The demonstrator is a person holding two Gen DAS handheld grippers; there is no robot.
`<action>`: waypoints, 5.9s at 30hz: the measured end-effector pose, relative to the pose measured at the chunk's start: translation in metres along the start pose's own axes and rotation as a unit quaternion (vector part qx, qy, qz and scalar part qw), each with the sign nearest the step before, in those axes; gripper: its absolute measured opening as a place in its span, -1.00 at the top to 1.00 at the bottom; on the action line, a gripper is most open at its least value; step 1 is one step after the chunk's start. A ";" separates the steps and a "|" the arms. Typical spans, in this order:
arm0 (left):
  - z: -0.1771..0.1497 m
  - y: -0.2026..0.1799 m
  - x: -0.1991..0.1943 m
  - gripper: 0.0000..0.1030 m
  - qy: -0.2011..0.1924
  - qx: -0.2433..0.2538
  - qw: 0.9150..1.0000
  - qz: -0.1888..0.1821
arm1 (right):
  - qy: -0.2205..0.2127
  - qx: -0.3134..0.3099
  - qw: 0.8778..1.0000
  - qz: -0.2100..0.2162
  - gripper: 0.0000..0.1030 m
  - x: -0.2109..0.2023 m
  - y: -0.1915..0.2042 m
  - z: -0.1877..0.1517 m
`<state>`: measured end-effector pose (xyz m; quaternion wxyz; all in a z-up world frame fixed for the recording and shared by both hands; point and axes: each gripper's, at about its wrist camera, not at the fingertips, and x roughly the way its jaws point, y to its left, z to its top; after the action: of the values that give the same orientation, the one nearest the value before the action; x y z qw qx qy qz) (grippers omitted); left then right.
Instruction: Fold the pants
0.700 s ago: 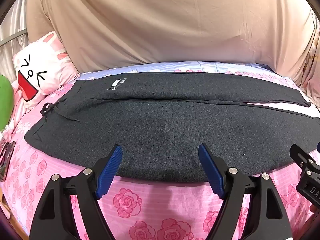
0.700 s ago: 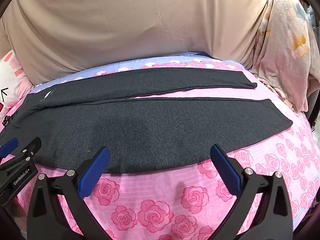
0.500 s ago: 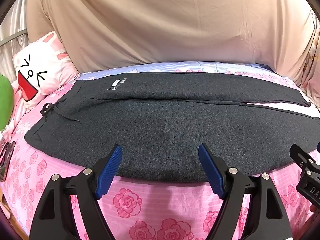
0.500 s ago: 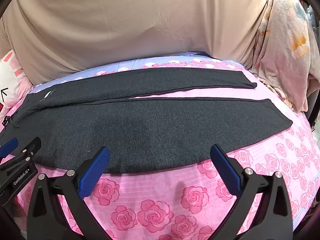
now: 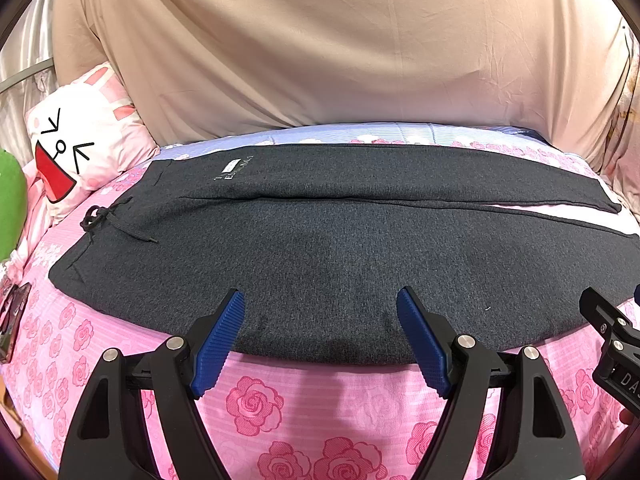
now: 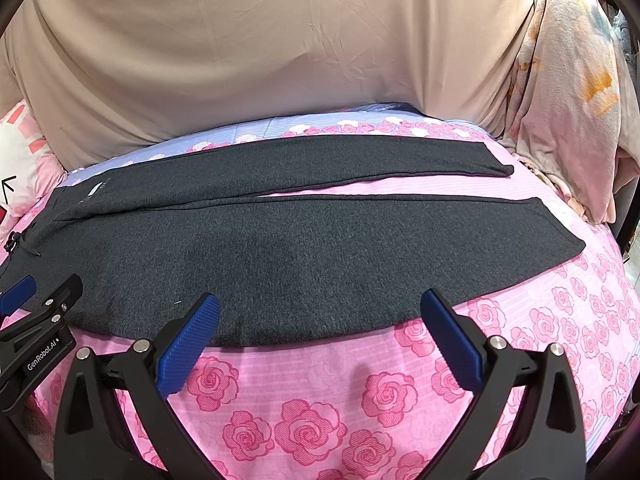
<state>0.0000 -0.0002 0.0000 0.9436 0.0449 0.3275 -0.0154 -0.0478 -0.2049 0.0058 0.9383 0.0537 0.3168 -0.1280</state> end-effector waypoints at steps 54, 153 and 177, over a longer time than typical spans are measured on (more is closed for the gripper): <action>0.070 0.160 0.053 -0.64 0.068 -0.178 0.977 -0.092 | 0.025 0.003 0.999 -0.036 -0.91 0.077 -0.119 0.080; -0.020 0.406 0.064 0.86 0.132 -0.468 0.853 -0.190 | 0.066 0.288 0.948 0.116 -0.32 0.059 -0.300 0.014; -0.030 0.415 0.042 0.73 0.126 -0.404 0.888 -0.179 | 0.084 0.255 0.963 0.039 0.79 0.061 -0.342 -0.004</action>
<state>0.0390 0.4155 -0.0188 0.8121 -0.3982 0.4241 -0.0442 -0.0973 -0.5456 -0.0415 0.8680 0.3136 0.3488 -0.1627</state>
